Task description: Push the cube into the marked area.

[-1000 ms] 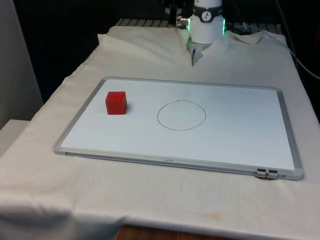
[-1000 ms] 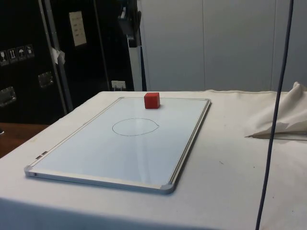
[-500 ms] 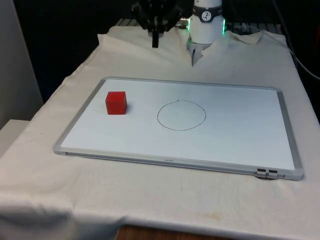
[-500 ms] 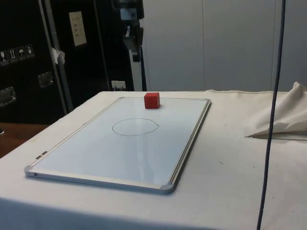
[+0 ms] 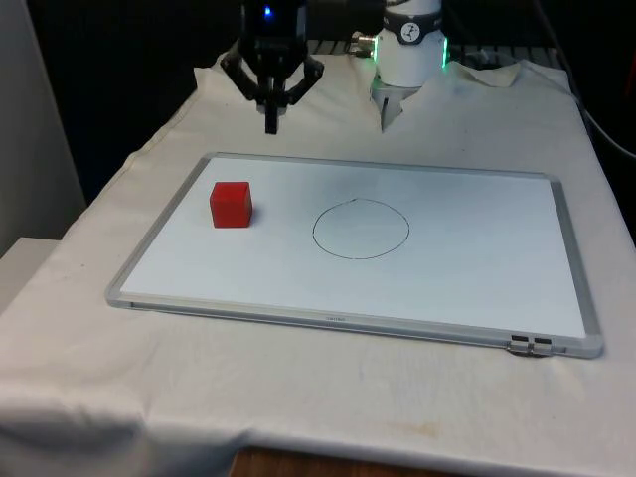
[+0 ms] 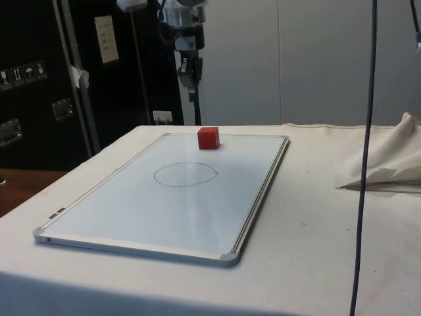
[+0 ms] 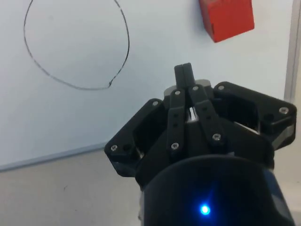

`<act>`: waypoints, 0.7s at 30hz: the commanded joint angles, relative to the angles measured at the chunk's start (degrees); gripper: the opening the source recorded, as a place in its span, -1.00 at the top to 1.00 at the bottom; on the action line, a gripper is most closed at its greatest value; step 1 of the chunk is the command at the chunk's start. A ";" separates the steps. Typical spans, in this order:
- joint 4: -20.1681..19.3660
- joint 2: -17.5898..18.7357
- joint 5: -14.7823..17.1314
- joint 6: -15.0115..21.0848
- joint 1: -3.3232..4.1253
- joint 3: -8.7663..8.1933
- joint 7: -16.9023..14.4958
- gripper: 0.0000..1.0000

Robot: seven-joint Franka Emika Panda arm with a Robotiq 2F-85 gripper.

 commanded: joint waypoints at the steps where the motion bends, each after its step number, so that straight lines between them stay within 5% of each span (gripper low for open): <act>1: 0.17 0.80 1.43 0.92 -0.57 0.17 -1.26 0.99; 5: 0.74 3.27 3.90 2.58 -1.15 -0.97 -4.07 0.99; 6: 0.52 2.98 3.27 2.41 -0.46 -1.43 -3.38 0.99; 7: 0.97 3.72 4.47 2.75 -1.26 -1.20 -4.58 0.99; 13: 2.98 6.93 7.33 3.44 -1.55 -3.04 -7.85 0.99; 14: 2.86 6.93 6.93 3.21 -0.97 -3.55 -7.33 0.99; 15: 3.27 7.33 7.62 3.50 -1.60 -3.27 -8.19 0.99; 21: 5.27 9.68 8.94 3.84 -2.01 -5.16 -10.54 0.99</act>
